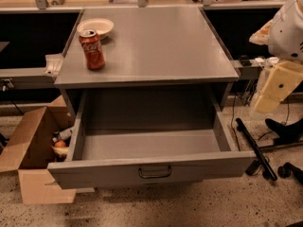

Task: Place coke can into top drawer

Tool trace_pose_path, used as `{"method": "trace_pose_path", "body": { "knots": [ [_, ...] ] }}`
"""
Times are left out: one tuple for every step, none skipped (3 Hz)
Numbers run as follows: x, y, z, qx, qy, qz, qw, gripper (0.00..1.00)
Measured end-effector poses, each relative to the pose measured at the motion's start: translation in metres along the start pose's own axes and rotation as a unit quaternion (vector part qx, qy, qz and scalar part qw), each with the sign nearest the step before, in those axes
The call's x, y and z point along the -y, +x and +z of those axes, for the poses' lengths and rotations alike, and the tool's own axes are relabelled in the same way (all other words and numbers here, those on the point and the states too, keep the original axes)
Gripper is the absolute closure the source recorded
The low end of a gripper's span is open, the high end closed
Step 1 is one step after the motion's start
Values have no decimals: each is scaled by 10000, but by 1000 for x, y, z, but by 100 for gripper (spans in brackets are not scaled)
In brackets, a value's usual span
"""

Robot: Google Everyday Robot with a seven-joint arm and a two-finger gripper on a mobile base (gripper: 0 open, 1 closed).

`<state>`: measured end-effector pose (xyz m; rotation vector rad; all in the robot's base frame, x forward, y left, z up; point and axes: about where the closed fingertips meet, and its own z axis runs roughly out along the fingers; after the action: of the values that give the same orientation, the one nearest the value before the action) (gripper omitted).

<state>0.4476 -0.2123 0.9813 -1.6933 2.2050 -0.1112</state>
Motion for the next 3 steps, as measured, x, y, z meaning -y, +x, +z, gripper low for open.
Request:
{"method": "trace_pose_path", "body": {
  "knots": [
    [41, -42, 11, 490, 105, -52, 9987, 0],
    [96, -100, 16, 1360, 211, 2, 9905, 0],
    [137, -151, 29, 2463, 30, 414, 9683, 0]
  ]
}}
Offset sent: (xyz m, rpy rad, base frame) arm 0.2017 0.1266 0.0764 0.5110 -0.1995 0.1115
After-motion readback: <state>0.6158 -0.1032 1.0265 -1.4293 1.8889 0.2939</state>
